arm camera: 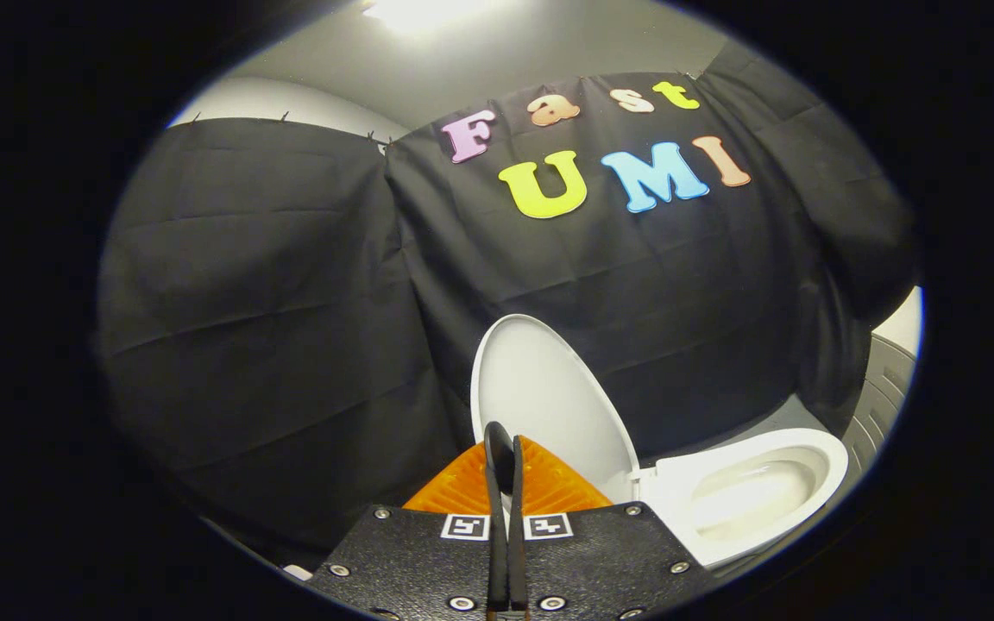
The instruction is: Open the toilet lid.
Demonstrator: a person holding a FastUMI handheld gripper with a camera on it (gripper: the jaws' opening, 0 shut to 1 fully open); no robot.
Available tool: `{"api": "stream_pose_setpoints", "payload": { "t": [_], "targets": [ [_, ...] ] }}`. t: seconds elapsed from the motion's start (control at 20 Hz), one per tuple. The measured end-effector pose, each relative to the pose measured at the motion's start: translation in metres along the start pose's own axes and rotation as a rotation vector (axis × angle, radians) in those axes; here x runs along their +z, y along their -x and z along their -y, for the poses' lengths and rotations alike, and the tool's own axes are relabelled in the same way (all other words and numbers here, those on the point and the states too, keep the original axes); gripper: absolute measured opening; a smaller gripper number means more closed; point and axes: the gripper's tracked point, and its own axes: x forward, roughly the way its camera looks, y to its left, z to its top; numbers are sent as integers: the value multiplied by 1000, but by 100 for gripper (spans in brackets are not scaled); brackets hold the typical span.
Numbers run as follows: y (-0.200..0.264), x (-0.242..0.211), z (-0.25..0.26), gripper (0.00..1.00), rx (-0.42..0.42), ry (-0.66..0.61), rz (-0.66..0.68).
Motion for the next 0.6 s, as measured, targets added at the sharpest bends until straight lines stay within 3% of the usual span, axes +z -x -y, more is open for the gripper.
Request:
{"api": "stream_pose_setpoints", "payload": {
  "t": [0.4, 0.6],
  "targets": [
    [-9, -12, -23, 0, -11, 38, 0],
    [-10, -10, -24, 1, 10, 135, 7]
  ]
}}
